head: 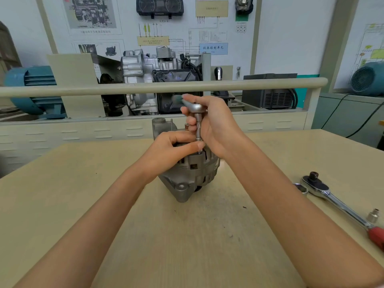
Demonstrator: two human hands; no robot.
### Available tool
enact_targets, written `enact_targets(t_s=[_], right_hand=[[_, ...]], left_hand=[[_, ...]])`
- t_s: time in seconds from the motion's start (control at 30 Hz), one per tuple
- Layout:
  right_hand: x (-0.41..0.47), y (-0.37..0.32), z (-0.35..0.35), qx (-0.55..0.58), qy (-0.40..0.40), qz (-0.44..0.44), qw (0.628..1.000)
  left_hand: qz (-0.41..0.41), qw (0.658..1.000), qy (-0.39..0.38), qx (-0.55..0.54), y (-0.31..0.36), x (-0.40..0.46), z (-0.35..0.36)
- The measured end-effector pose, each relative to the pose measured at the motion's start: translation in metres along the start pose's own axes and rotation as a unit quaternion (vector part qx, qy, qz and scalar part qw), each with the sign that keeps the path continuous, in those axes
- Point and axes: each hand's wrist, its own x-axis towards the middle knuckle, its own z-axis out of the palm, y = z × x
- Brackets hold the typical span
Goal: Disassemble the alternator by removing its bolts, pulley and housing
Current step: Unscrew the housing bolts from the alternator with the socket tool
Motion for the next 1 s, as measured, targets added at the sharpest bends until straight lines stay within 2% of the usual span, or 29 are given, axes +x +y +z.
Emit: enact_targets(t_s=[0.07,0.17,0.3,0.43,0.53,0.63,0.77,0.87,1.0], right_hand=[[-0.001,-0.001,-0.002,-0.01,-0.051,0.007,0.999],[-0.003,0.0,-0.002,-0.01,-0.057,0.012,0.998],[-0.002,0.003,0.004,0.006,0.022,-0.008,1.0],[-0.001,0.01,0.011,-0.04,0.103,-0.061,0.992],[0.002,0.011,0.009,-0.046,0.122,-0.065,0.989],[0.0,0.007,0.008,-0.02,0.092,-0.04,0.995],[-0.003,0.002,0.009,-0.071,0.013,-0.011,0.997],[-0.006,-0.001,0.008,-0.09,-0.049,-0.003,0.995],[-0.005,-0.002,0.007,-0.08,-0.05,0.004,0.996]], left_hand=[[-0.006,1.0,-0.009,-0.01,0.0,-0.001,-0.002],[-0.008,1.0,-0.006,-0.022,-0.001,-0.002,-0.003],[0.01,0.999,0.026,-0.025,-0.001,-0.002,0.001],[0.011,0.998,0.057,-0.024,-0.001,-0.001,0.005],[0.023,0.997,0.077,-0.01,-0.001,-0.002,0.009],[0.029,0.996,0.081,0.022,-0.001,-0.001,0.009],[0.006,0.999,0.022,0.036,0.001,-0.002,0.003],[-0.01,1.0,-0.019,-0.006,0.003,-0.003,-0.004],[-0.028,0.999,-0.015,-0.043,0.004,-0.004,-0.005]])
